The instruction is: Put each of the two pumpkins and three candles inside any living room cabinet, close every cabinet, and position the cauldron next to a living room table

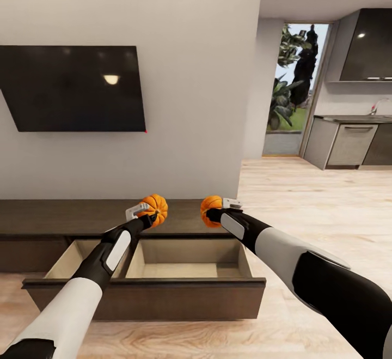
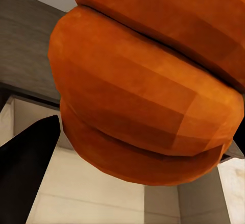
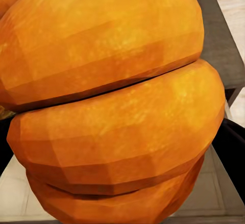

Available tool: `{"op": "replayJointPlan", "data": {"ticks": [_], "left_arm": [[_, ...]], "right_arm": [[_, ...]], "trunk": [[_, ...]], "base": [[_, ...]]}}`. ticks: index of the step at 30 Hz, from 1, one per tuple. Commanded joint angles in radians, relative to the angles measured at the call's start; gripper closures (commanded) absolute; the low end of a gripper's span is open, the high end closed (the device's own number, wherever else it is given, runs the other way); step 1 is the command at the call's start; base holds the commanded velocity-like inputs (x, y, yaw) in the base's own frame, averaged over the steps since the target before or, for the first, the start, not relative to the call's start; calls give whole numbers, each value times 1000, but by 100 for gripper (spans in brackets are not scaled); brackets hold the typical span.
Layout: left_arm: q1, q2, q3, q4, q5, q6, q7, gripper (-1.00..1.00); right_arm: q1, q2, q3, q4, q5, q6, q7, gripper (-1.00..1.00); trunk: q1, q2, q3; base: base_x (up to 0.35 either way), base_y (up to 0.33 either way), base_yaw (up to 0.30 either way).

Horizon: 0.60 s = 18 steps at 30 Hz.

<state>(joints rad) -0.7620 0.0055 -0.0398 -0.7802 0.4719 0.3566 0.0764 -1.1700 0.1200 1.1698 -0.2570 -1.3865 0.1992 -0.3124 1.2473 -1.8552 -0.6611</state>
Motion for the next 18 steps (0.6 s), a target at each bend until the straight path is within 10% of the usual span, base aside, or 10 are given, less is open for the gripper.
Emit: {"op": "replayJointPlan", "data": {"ticks": [1,18], "left_arm": [[0,1,-3,-2,10,3,9,100],[0,2,3,-2,10,4,8,100]], "right_arm": [[-1,0,5,-2,-3,3,-10,100],[-2,0,2,-2,-3,2,-8,100]], "trunk": [[0,-1,-1],[34,-64,-29]], "base": [[4,7,0],[0,0,0]]}}
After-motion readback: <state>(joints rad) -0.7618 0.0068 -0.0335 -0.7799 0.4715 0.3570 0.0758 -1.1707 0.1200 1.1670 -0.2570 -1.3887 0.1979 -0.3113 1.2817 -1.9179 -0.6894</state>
